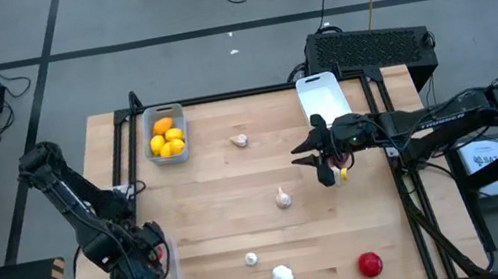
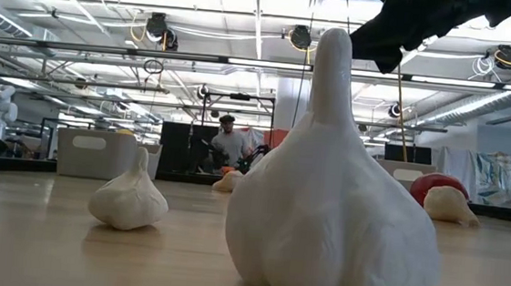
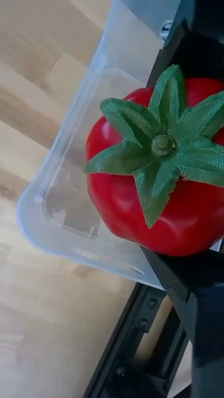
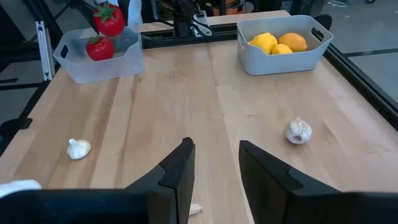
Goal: Sort produce into baskets
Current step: Put the red tomato into the transparent bin
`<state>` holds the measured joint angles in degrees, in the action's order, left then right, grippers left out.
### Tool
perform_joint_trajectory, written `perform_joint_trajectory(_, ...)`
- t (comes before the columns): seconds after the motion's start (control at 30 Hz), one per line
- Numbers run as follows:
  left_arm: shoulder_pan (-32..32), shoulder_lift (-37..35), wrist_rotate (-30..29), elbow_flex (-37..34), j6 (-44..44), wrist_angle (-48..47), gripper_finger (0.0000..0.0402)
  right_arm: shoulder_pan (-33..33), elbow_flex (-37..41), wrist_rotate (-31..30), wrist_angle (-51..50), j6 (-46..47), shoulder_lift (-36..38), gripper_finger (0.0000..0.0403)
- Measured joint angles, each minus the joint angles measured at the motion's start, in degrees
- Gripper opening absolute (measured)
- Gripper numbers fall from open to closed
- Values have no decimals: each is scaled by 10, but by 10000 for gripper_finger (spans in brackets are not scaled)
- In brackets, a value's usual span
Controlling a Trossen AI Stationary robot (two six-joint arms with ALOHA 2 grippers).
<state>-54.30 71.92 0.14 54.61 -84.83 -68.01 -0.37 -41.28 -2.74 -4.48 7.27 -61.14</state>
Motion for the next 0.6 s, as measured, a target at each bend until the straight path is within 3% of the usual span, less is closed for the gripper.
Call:
perform_joint_trajectory(0.2, 0, 0, 0, 0, -3, 0, 349, 0, 0, 1, 0, 0, 0, 116)
perform_joint_trajectory(0.6, 3, 0, -1, 0, -3, 0, 352, 0, 0, 1, -1, 10, 0, 116)
